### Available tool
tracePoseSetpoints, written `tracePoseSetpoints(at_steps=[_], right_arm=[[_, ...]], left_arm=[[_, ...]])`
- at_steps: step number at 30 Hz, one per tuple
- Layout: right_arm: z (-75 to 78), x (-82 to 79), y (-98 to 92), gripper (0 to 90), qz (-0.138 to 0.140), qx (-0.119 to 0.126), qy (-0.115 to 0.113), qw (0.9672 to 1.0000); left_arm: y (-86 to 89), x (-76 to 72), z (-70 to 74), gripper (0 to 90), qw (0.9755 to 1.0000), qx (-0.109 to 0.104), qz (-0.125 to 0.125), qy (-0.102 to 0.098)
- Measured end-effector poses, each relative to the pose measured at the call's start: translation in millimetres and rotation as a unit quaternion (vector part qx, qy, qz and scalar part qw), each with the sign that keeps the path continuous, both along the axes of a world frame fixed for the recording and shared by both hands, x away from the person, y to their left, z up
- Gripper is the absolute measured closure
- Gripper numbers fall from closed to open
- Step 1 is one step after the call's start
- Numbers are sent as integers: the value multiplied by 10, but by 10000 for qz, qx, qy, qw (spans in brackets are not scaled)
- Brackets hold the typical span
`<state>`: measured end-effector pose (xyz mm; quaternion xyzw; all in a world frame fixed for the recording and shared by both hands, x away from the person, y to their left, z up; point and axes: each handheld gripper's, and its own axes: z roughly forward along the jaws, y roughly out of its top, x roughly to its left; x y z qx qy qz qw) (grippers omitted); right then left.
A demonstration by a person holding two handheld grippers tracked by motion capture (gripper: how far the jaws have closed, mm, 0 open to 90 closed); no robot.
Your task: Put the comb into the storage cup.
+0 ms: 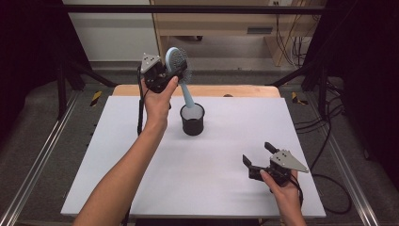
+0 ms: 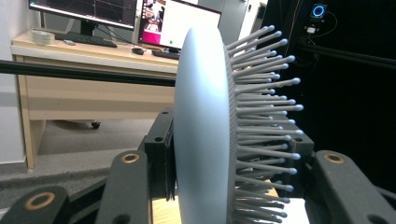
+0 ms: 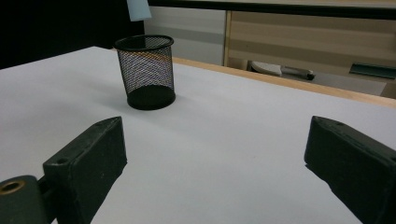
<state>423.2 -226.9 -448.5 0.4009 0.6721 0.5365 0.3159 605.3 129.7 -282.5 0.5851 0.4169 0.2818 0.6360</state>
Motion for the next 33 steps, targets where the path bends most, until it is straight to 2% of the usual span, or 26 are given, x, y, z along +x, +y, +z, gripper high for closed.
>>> tracePoseSetpoints(at_steps=[10,14,33], right_arm=[[24,-4,-38,51,-67,150,-73,9998],[24,-4,-66,46,-61,112,-119,9998],[23,-15,-100,44,-51,168,-96,9998]], left_arm=[[0,19,-11,503,10000,-12,25,-6],[-4,24,-18,503,10000,-13,40,-3],[-124,0,-51,502,9998,193,50,13]])
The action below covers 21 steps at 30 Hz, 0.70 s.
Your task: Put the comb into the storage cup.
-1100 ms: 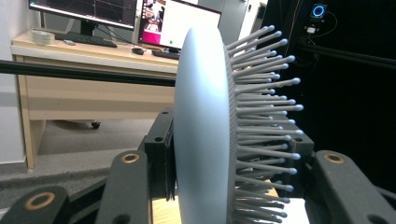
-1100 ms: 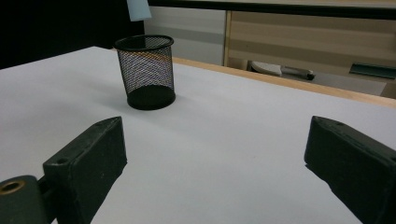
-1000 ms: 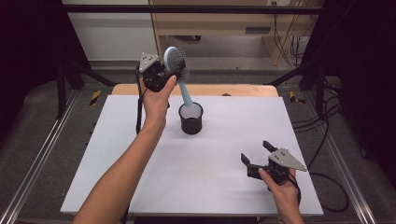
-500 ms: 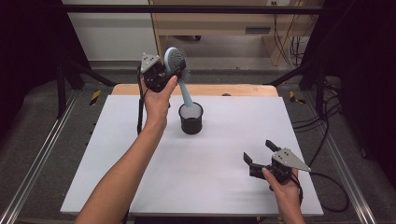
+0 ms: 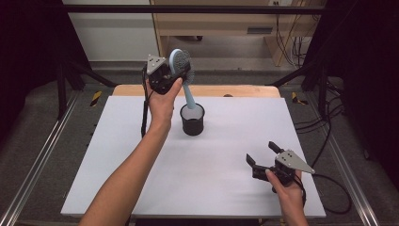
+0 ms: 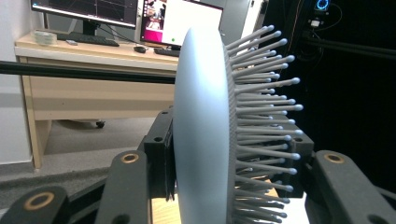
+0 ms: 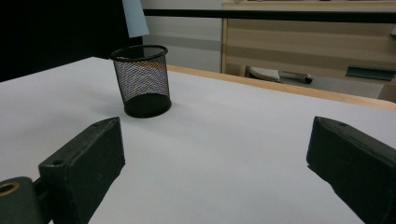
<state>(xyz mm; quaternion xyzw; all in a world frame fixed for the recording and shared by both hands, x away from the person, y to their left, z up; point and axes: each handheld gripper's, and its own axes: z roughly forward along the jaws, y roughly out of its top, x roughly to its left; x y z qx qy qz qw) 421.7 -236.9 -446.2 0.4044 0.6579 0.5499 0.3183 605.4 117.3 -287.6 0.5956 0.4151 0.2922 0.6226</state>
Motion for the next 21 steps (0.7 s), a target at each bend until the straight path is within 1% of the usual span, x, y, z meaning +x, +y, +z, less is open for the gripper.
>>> tracePoseSetpoints(at_steps=[6,12,21], right_arm=[[-4,1,-5,42,-9,-6,5,10000],[-6,-1,-5,41,5,13,0,10000],[-7,-13,-23,41,-6,29,0,10000]], left_arm=[[-45,-8,-35,502,10000,20,-17,23],[-101,-17,-73,501,9999,95,-62,34],[-144,-12,-138,501,9999,97,-80,89]])
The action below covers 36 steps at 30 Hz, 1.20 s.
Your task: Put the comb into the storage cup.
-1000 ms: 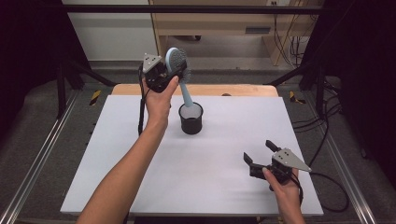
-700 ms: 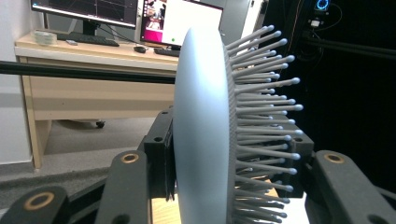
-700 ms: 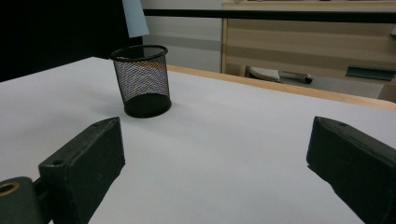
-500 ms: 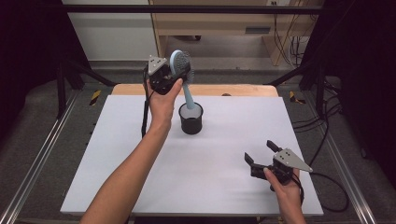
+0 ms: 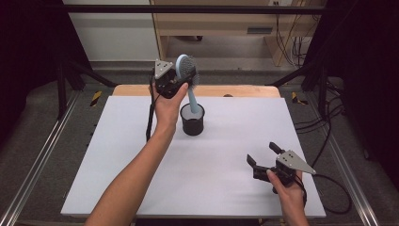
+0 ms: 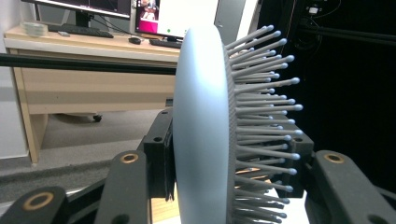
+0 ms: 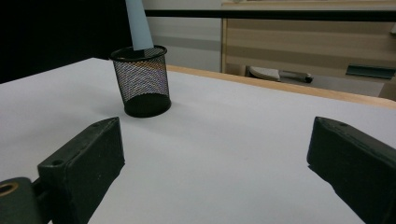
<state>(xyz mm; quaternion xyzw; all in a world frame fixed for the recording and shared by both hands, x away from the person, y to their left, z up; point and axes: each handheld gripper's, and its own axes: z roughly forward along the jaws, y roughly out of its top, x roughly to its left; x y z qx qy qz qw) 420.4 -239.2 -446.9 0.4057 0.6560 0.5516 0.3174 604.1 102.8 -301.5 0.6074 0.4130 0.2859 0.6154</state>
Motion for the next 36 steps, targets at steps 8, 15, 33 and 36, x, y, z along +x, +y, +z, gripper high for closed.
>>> tracePoseSetpoints(at_steps=[8,15,33,36], right_arm=[[0,1,-2,41,8,10,-10,10000],[0,0,-2,41,25,1,1,10000],[-6,-3,7,41,73,4,47,10000],[-7,-4,10,41,80,-5,52,10000]], left_arm=[[-45,0,-61,500,10000,60,-38,34],[-57,3,-110,500,9999,74,-49,72],[-108,26,-238,500,9997,137,-34,181],[-118,27,-259,499,9997,162,-36,202]])
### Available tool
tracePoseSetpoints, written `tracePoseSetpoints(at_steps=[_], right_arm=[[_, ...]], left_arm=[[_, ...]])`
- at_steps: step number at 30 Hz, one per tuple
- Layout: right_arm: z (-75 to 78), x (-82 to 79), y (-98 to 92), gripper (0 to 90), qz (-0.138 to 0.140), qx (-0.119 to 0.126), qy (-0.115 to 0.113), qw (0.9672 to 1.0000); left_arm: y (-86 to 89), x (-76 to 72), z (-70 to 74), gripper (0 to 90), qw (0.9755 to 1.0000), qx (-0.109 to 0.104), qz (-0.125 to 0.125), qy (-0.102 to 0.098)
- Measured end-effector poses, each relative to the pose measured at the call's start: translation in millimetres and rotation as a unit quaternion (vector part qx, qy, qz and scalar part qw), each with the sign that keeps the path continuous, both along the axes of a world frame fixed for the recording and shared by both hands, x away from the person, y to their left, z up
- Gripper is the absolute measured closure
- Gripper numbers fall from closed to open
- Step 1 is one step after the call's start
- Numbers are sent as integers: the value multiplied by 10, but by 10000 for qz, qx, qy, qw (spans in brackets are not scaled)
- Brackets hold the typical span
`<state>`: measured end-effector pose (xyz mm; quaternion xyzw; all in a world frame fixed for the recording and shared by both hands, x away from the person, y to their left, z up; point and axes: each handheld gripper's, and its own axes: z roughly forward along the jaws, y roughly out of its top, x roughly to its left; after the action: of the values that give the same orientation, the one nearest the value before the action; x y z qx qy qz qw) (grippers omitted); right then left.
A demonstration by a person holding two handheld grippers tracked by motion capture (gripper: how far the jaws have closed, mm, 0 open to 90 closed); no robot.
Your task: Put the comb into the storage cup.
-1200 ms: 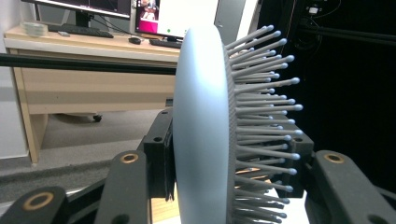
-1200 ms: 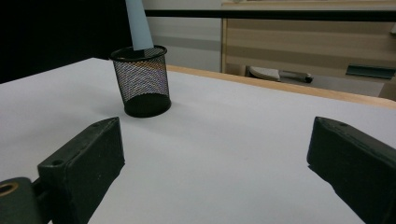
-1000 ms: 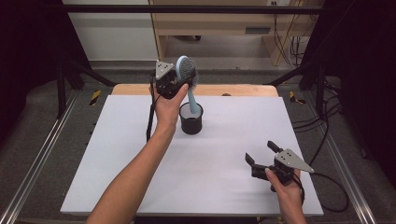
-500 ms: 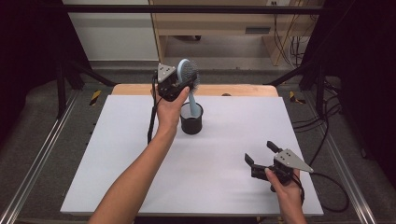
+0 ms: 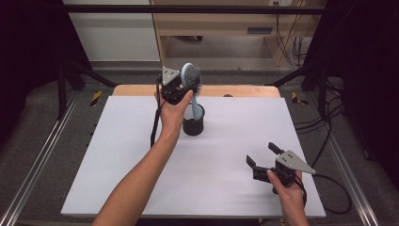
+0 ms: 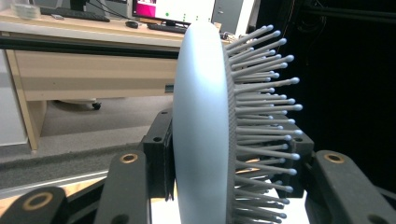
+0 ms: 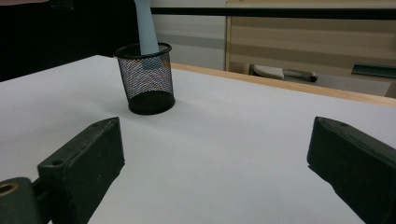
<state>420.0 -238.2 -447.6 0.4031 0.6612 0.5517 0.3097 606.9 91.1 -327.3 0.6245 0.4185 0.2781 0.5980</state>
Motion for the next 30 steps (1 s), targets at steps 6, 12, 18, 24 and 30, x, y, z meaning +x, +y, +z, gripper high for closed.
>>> tracePoseSetpoints(at_steps=[6,12,18,24,30], right_arm=[[-3,-2,10,41,28,-13,-7,10000],[-4,0,14,40,54,-16,10,10000],[-5,-4,20,40,60,-14,27,10000],[-7,-1,21,41,77,-42,8,10000],[-8,-3,20,41,80,-38,19,10000]], left_arm=[[-9,8,-47,500,10000,53,8,35],[-25,14,-95,499,9999,72,-1,72],[-53,13,-124,499,9999,126,-45,87],[-61,13,-147,499,9999,118,-53,109],[-65,17,-178,499,9998,117,-43,142]])
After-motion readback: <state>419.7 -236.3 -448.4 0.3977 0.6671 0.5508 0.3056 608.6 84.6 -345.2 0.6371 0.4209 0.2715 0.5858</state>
